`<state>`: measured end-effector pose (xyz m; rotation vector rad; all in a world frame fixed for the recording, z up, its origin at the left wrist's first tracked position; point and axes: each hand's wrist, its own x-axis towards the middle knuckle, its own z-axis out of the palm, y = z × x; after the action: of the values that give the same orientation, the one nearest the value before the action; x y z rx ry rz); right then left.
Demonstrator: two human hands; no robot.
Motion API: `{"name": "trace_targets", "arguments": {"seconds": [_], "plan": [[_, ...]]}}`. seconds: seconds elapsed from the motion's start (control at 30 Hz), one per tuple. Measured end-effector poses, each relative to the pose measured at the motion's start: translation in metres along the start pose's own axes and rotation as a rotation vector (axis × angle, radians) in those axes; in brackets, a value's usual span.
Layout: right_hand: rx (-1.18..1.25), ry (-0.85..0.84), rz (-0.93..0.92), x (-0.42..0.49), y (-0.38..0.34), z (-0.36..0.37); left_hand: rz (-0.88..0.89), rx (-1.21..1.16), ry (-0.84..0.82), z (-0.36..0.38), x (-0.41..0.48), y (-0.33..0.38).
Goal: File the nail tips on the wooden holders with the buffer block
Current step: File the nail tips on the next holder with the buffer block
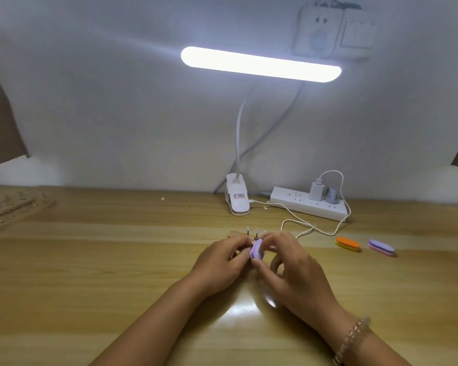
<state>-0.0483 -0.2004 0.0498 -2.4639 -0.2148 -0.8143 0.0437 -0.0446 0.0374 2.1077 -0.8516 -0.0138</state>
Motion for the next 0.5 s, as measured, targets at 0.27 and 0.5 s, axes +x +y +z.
{"name": "trace_targets", "arguments": {"seconds": [0.27,0.5], "plan": [[0.018,0.008,-0.016,-0.0003,-0.0009,0.0012,-0.005,0.023,-0.033,-0.0012,-0.0015,0.0024],[0.009,0.007,-0.024,-0.0009,0.0009,-0.0018,0.011,0.033,-0.023,-0.0006,-0.0013,-0.0017]]}}
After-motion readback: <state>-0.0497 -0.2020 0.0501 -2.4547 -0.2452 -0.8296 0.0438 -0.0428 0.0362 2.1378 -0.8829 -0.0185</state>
